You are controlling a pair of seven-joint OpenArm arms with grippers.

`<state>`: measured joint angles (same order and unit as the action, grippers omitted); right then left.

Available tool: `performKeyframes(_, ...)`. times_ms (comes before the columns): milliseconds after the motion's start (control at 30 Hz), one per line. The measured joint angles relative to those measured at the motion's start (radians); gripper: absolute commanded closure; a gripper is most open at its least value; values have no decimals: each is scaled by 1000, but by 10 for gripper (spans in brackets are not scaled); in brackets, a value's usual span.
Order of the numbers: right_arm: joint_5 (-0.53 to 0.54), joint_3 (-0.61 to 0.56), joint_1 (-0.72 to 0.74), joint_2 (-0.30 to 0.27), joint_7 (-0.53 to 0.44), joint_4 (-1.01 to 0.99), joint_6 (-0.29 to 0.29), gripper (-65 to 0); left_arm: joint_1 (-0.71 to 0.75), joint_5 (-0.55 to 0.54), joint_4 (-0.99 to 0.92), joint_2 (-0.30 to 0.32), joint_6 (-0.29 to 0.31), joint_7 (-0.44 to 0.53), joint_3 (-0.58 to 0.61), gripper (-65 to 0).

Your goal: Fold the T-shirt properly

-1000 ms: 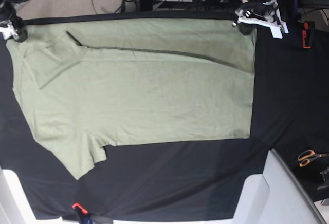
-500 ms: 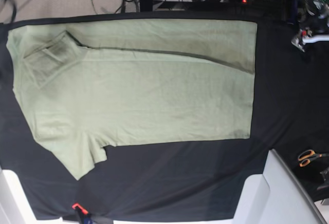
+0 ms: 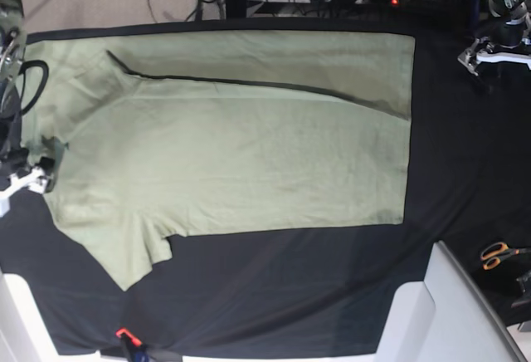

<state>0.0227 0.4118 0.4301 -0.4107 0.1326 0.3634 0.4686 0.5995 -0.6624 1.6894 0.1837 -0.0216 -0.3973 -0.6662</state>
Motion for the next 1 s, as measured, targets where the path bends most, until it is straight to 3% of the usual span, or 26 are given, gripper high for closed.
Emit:
performKeyframes(200, -30, 0, 7, 6, -57, -38, -8, -542, 1, 0, 0, 2, -1, 1, -3, -650)
performKeyframes(267, -31, 0, 7, 12, -63, -37, -16, -509, -1, 0, 0, 2, -1, 0, 0, -650)
performKeyframes(567, -29, 0, 7, 18, -54, -36, -14, 0, -4, 0, -31, 0, -1, 1, 0, -650)
performKeyframes(700, -30, 0, 6, 20, -51, -33, -11, 0, -8, 0, -41, -1, 0, 1, 0, -650)
performKeyframes(900, -32, 0, -62, 32, -22, 126, 0, 0, -8, 0, -40, -2, -1, 1, 0, -650)
performKeyframes(1000, -32, 2, -113, 51, 46, 234, -6, 0, -9, 0, -40, -1, -1, 1, 0, -650)
